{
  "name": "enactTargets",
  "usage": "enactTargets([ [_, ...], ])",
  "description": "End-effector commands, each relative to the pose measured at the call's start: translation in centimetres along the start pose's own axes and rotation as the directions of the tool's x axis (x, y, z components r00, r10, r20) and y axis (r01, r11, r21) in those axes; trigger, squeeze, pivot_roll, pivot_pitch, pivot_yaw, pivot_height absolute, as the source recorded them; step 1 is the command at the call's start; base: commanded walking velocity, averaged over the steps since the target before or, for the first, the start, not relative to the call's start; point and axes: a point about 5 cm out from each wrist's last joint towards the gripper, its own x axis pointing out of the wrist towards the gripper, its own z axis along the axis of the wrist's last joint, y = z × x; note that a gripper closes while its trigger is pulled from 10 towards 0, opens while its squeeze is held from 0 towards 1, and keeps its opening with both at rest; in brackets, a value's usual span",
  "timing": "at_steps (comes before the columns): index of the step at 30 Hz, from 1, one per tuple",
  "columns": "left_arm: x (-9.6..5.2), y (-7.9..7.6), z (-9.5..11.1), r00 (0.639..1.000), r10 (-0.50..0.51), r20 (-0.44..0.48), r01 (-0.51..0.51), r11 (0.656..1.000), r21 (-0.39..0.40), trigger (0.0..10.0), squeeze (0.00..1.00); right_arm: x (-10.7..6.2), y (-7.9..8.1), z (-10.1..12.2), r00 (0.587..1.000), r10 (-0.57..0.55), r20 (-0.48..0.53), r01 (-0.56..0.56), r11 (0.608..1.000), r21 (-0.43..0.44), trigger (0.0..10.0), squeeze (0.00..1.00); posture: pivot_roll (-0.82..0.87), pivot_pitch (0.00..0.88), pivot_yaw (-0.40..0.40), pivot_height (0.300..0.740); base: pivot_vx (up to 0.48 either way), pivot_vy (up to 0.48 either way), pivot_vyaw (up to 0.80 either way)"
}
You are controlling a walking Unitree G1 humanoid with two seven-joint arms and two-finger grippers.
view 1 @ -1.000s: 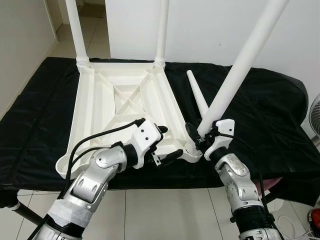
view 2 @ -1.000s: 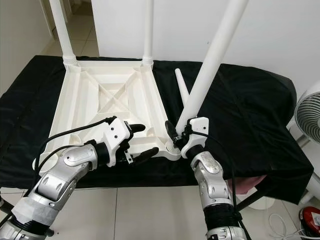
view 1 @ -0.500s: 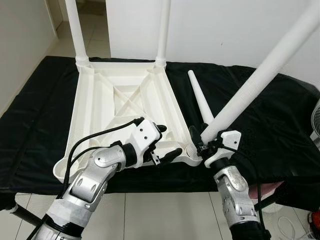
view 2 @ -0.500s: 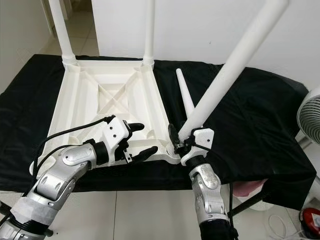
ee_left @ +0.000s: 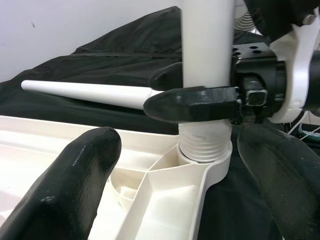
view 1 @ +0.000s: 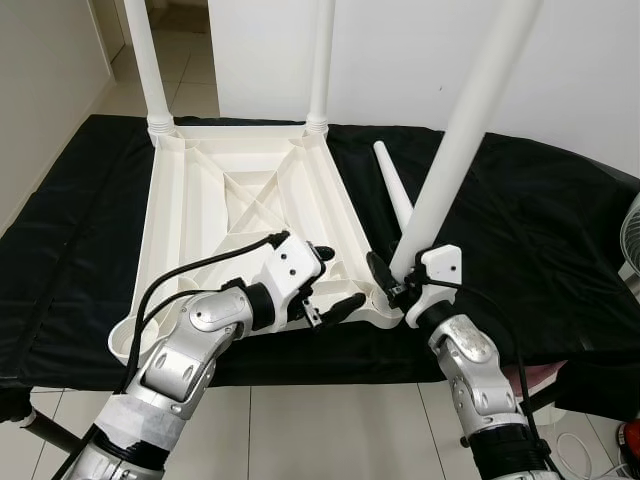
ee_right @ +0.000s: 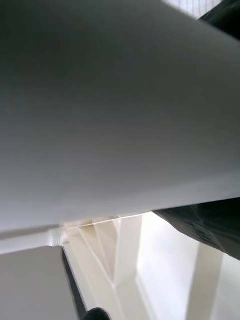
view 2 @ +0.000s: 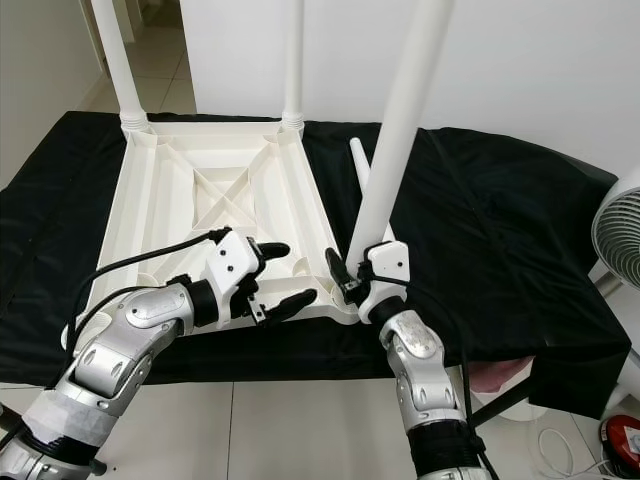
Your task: Building children table
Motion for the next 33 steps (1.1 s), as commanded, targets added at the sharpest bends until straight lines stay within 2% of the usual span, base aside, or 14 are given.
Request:
enactTargets([
  [1, 0.0, 0.2, 0.2, 1.0, -0.012, 0.013, 0.012, 1.0, -0.005, 10.0, 0.0, -0.4, 0.1, -0.4, 1.0, -0.024, -0.009, 0.025, 0.996, 0.086, 10.0, 0.0, -0.04, 0.0, -0.039, 0.74, 0.0, 0.0, 0.0],
  [5, -0.1, 0.3, 0.3, 1.0, -0.011, 0.016, 0.011, 1.0, -0.011, 10.0, 0.0, 0.0, 0.2, 1.2, 0.999, -0.011, 0.043, 0.006, 0.995, 0.102, 10.0, 0.0, -0.04, 0.0, -0.034, 0.74, 0.0, 0.0, 0.0],
  [7, 0.0, 0.5, 0.4, 1.0, -0.011, 0.025, 0.011, 1.0, -0.005, 10.0, 0.0, 0.4, 0.2, 2.8, 0.997, 0.031, 0.077, -0.038, 0.995, 0.095, 10.0, 0.0, -0.05, 0.0, -0.034, 0.74, 0.0, 0.0, 0.0],
  [15, 0.2, 0.8, 0.8, 0.999, -0.013, 0.042, 0.013, 1.0, 0.001, 10.0, 0.0, 0.6, 0.3, 4.5, 0.991, 0.103, 0.084, -0.107, 0.993, 0.052, 10.0, 0.0, -0.05, 0.0, -0.038, 0.74, 0.0, 0.0, 0.0],
  [18, 0.3, 1.7, 1.7, 0.996, 0.033, 0.087, -0.037, 0.998, 0.042, 10.0, 0.0, 0.5, 0.6, 4.1, 0.985, 0.175, -0.003, -0.175, 0.985, -0.007, 10.0, 0.0, -0.05, 0.0, -0.045, 0.74, 0.0, 0.0, 0.0],
  [19, 0.3, 1.7, 1.7, 0.996, 0.033, 0.087, -0.037, 0.998, 0.042, 10.0, 0.0, 0.5, 0.6, 4.1, 0.985, 0.175, -0.003, -0.175, 0.985, -0.007, 10.0, 0.0, -0.05, 0.0, -0.045, 0.74, 0.0, 0.0, 0.0],
  [21, 0.3, 2.5, 3.1, 0.991, 0.039, 0.13, -0.046, 0.998, 0.048, 10.0, 0.0, 0.5, 0.7, 3.0, 0.97, 0.223, -0.103, -0.231, 0.97, -0.074, 10.0, 0.0, -0.04, 0.0, -0.05, 0.74, 0.0, 0.0, 0.0],
  [22, 0.3, 2.5, 3.1, 0.991, 0.039, 0.13, -0.046, 0.998, 0.048, 10.0, 0.0, 0.5, 0.7, 3.0, 0.97, 0.223, -0.103, -0.231, 0.97, -0.074, 10.0, 0.0, -0.04, 0.0, -0.05, 0.74, 0.0, 0.0, 0.0],
  [25, 0.4, 3.2, 4.4, 0.988, 0.016, 0.156, -0.021, 0.999, 0.031, 10.0, 0.0, 0.5, 0.8, 2.7, 0.951, 0.268, -0.155, -0.288, 0.949, -0.127, 10.0, 0.0, -0.04, 0.0, -0.05, 0.74, 0.0, 0.0, 0.0],
  [27, 0.4, 3.6, 6.0, 0.977, -0.028, 0.211, 0.026, 1.0, 0.013, 10.0, 0.0, 0.6, 0.5, 2.7, 0.934, 0.304, -0.188, -0.334, 0.928, -0.162, 10.0, 0.0, -0.04, 0.0, -0.049, 0.74, 0.0, 0.0, 0.0],
  [31, 0.4, 3.6, 7.1, 0.963, -0.088, 0.255, 0.099, 0.995, -0.031, 10.0, 0.0, 0.7, 0.2, 2.8, 0.918, 0.334, -0.215, -0.375, 0.907, -0.19, 10.0, 0.0, -0.05, 0.0, -0.045, 0.74, 0.0, 0.0, 0.0],
  [32, 0.4, 3.4, 7.6, 0.951, -0.131, 0.28, 0.152, 0.987, -0.056, 10.0, 0.15, 0.9, 0.0, 3.1, 0.911, 0.346, -0.224, -0.39, 0.898, -0.202, 10.0, 0.0, -0.05, 0.0, -0.042, 0.74, 0.0, 0.0, 0.0],
  [33, 0.4, 3.3, 7.9, 0.942, -0.158, 0.296, 0.186, 0.98, -0.069, 10.0, 0.15, 1.0, -0.1, 3.2, 0.907, 0.352, -0.232, -0.4, 0.893, -0.208, 10.0, 0.0, -0.05, 0.0, -0.042, 0.74, 0.0, 0.0, 0.0],
])
